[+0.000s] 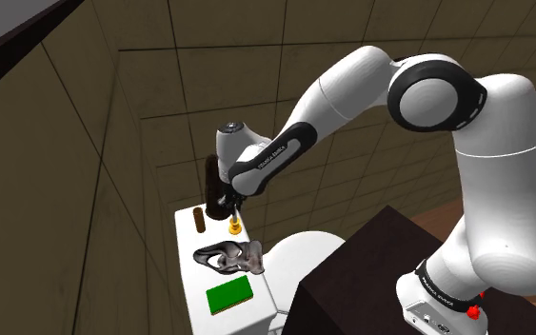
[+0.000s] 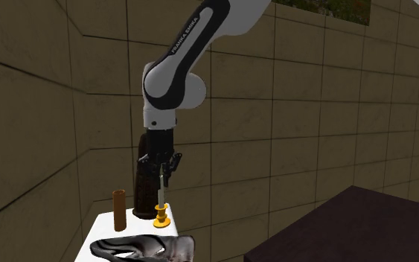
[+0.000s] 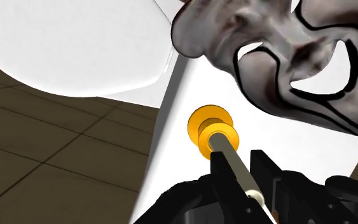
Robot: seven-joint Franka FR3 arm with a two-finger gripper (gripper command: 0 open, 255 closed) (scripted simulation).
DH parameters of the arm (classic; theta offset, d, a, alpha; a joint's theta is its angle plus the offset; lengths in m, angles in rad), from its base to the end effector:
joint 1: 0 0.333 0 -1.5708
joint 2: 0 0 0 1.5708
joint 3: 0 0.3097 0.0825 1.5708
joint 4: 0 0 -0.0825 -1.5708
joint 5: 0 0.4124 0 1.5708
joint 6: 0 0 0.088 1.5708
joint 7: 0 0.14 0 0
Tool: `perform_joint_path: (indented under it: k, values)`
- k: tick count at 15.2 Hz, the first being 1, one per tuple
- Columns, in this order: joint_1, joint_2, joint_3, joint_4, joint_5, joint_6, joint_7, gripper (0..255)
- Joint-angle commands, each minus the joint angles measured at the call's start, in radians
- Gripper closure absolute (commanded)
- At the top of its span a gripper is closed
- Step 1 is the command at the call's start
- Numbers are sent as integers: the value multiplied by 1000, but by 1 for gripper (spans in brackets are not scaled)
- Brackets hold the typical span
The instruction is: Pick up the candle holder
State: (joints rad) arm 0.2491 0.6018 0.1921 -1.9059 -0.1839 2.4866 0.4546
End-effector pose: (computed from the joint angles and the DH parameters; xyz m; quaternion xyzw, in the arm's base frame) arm 0.5806 0.2728 0.1230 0.9987 0.0502 -0.0014 0.0023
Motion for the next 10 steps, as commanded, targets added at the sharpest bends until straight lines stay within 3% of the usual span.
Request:
perform_joint_path:
  k: [1, 10]
  values:
    - [-4, -21, 5, -3, 6, -19, -4, 255]
    - [-15, -93, 20, -7, 26, -86, -17, 255]
